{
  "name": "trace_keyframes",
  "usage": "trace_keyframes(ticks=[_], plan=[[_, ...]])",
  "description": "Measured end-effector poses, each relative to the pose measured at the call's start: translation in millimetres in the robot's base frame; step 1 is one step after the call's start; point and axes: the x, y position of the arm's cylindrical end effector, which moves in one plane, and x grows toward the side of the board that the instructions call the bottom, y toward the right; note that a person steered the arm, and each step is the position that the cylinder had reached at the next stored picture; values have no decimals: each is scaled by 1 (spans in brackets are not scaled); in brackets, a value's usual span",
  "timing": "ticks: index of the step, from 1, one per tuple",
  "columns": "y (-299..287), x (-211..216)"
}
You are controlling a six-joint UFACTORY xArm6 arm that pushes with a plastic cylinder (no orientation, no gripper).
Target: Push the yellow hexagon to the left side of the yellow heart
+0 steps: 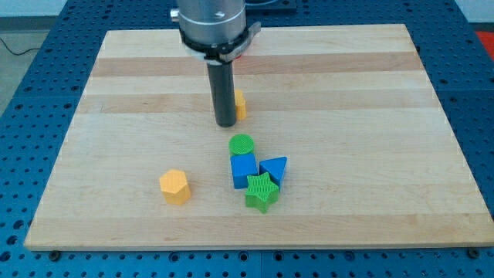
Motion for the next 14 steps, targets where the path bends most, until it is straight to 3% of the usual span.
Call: trace_keyframes(ticks=[1, 2, 3, 4, 6, 8, 9, 11, 12, 14], plan=[[-45, 5], [-137, 9], [-176, 59], [-158, 110], [-79, 148], [-75, 187], [-57, 185], [-63, 60], [-63, 38], [-81, 77]])
